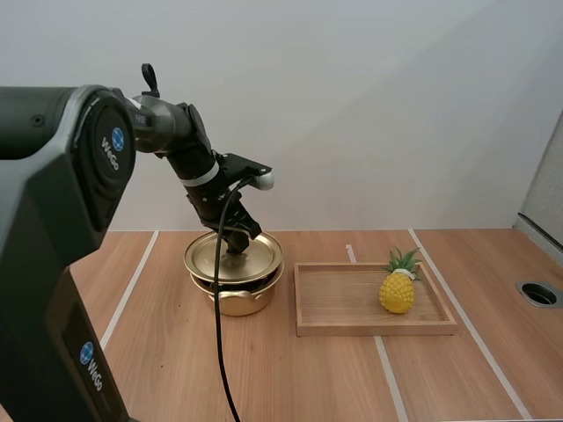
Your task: Open the pot, put the grape inside, and close it
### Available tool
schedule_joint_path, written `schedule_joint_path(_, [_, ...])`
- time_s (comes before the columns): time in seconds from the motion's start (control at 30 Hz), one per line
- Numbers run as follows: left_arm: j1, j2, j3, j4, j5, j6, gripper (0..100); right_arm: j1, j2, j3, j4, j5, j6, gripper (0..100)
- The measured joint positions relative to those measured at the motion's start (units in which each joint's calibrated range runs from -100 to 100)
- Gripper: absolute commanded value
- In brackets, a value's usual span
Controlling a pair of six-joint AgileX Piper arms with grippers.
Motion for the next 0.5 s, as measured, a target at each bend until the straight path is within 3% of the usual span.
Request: schedule_joint_path(0.5, [-0.01,1.31,0.57,-1.74,-2.27,1.59,0,0.00,0.60,0.00,0.00,0.00,0.00,0])
